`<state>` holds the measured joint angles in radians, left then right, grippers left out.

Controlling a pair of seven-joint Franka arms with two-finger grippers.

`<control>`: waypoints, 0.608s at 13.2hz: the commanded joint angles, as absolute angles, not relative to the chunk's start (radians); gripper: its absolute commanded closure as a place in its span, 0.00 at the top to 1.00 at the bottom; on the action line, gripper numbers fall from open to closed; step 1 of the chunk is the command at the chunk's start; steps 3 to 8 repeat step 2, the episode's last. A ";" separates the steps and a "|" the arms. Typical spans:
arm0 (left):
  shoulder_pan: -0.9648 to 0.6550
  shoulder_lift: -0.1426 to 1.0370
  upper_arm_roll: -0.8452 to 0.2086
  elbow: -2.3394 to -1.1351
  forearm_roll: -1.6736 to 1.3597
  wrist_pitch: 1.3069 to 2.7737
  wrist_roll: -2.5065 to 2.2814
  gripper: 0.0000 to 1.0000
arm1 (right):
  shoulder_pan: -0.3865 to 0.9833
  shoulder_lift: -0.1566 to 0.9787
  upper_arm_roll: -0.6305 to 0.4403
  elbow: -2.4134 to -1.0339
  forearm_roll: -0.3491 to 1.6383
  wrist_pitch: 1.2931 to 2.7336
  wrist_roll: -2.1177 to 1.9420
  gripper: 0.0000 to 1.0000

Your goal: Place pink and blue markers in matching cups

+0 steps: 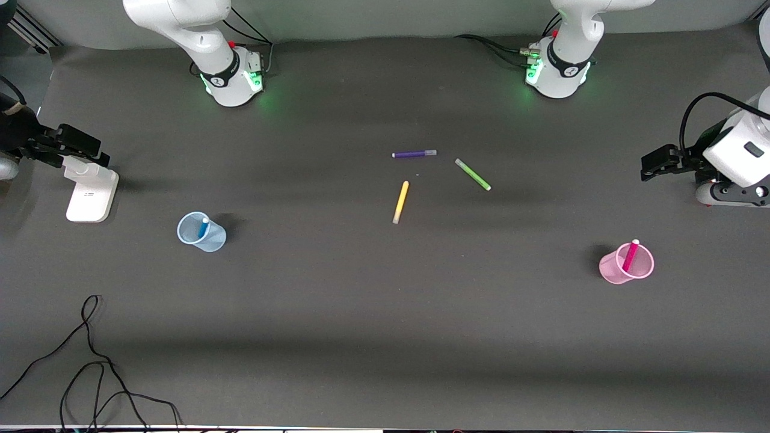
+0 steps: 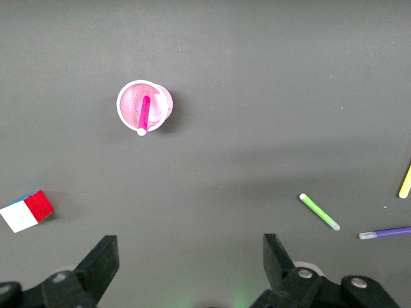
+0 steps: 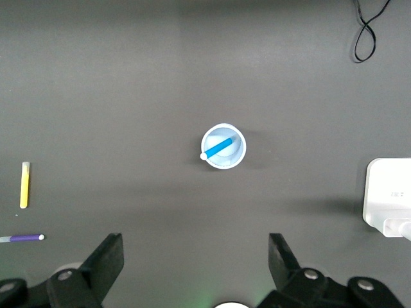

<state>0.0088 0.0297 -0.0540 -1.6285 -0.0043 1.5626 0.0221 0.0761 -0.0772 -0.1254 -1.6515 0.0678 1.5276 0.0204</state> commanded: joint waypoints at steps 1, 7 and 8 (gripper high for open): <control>-0.009 0.000 -0.035 -1.658 -0.017 1.563 0.020 1.00 | 0.071 -0.066 -0.120 -1.629 0.087 1.508 0.012 1.00; -0.009 0.000 -0.035 -1.658 -0.017 1.562 0.020 1.00 | 0.071 -0.066 -0.120 -1.629 0.087 1.508 0.009 1.00; -0.009 0.000 -0.035 -1.658 -0.017 1.562 0.020 1.00 | 0.071 -0.066 -0.120 -1.629 0.087 1.508 0.009 1.00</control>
